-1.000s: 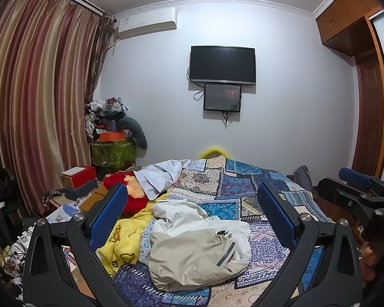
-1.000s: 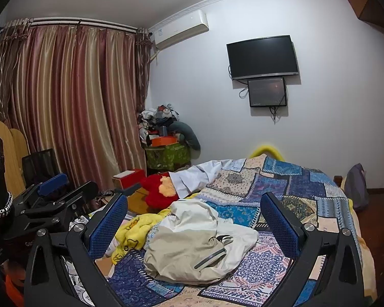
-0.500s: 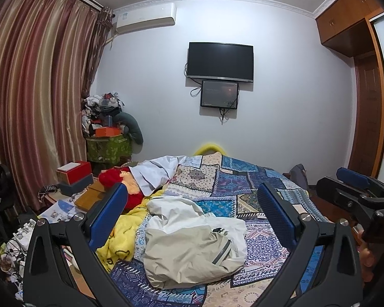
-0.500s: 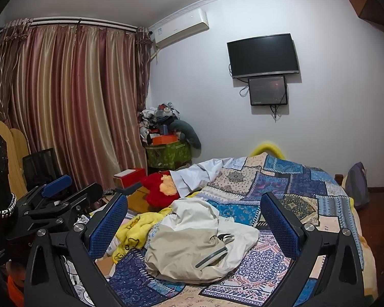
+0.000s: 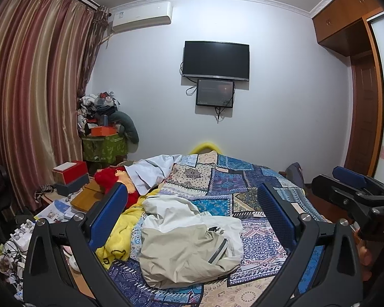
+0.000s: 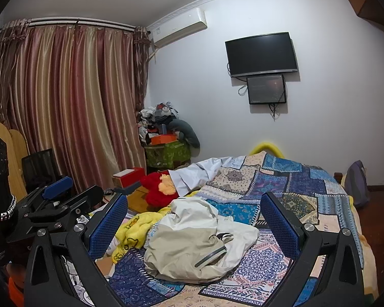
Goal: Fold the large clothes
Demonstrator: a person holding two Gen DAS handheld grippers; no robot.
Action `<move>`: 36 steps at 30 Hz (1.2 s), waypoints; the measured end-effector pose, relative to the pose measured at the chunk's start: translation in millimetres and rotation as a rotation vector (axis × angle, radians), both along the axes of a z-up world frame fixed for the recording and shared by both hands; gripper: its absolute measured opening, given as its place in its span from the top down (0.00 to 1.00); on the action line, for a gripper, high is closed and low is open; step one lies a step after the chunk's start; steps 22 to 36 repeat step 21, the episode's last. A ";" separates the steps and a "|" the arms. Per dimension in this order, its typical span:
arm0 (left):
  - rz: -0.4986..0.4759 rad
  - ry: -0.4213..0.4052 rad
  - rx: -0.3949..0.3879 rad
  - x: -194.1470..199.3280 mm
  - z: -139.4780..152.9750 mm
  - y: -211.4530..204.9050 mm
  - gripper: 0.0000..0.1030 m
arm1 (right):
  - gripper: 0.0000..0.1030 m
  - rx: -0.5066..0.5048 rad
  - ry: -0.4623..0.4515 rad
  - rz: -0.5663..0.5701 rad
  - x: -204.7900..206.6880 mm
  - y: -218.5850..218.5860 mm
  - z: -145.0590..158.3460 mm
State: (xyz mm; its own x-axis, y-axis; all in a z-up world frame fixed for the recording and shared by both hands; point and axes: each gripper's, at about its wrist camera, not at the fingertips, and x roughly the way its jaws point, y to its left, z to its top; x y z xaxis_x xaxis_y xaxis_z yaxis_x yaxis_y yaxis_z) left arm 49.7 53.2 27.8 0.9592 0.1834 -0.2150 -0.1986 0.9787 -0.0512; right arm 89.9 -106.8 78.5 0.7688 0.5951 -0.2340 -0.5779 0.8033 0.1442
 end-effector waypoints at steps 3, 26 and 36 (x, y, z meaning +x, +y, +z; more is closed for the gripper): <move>-0.002 0.001 -0.001 0.3 0.7 0.0 0.01 | 0.00 0.000 0.000 0.000 0.1 0.3 0.2; -0.016 0.019 -0.008 4.9 1.8 -6.2 0.01 | 0.00 0.001 0.016 -0.014 2.8 1.5 -6.6; -0.016 0.019 -0.008 4.9 1.8 -6.2 0.01 | 0.00 0.001 0.016 -0.014 2.8 1.5 -6.6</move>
